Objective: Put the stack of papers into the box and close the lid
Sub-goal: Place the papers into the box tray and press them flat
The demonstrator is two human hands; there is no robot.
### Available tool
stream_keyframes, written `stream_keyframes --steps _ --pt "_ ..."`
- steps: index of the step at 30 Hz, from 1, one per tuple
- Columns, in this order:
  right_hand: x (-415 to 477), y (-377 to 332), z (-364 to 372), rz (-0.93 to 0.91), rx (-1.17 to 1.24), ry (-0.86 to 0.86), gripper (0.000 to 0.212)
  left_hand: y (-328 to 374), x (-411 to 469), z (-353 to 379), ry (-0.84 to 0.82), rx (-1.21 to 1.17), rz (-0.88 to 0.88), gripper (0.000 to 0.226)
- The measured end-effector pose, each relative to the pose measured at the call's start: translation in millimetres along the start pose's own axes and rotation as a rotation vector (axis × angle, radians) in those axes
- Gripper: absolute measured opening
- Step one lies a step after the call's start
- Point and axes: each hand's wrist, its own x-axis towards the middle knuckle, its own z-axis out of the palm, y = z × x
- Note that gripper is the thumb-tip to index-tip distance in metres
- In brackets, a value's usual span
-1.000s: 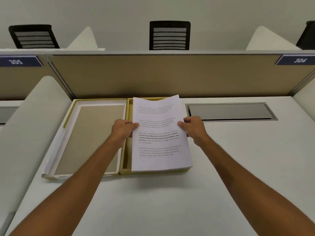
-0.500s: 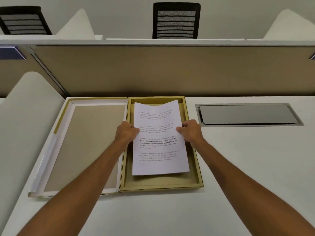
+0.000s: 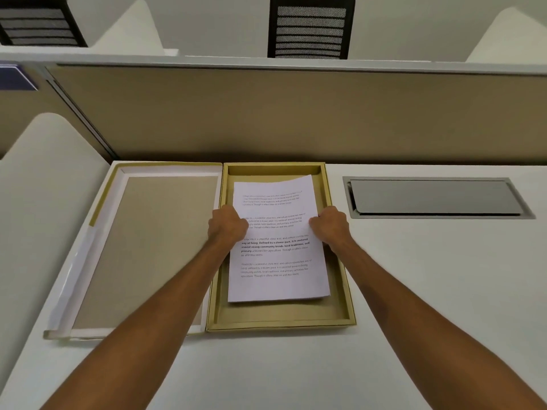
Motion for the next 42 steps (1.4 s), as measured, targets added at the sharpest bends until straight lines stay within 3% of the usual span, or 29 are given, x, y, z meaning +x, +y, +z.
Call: stream_keyframes --steps 6,10,13,16,20,21,24,30,36,42 --pt "-13 2 2 0.014 0.054 0.002 0.031 0 -6 4 -0.052 -0.098 -0.007 0.030" --pt "-23 -3 10 0.020 0.107 0.007 0.018 -2 -10 11 -0.112 -0.196 -0.026 0.017" --pt "-27 -2 12 0.007 0.111 0.031 0.025 -2 -13 12 -0.133 -0.249 -0.056 0.040" --pt "-27 -1 12 0.013 0.170 0.025 0.019 -3 -13 13 -0.150 -0.321 -0.063 0.059" --pt "-32 0 12 -0.004 0.169 0.011 0.010 -12 -14 12 -0.165 -0.422 -0.049 0.055" --pt "-34 2 10 -0.006 0.182 0.002 0.017 -14 -14 11 -0.170 -0.436 -0.046 0.054" --pt "-39 10 5 -0.016 0.205 -0.024 0.031 -21 -18 7 -0.181 -0.415 -0.018 0.053" --pt "-70 41 20 -0.071 0.038 -0.048 0.031 -56 -58 25 -0.122 -0.306 -0.017 0.044" --pt "-86 42 32 -0.023 -0.056 -0.027 0.049 -58 -82 33 -0.097 -0.325 -0.006 0.040" --pt "-91 44 32 -0.028 0.003 -0.010 0.045 -57 -86 32 -0.107 -0.322 0.008 0.043"
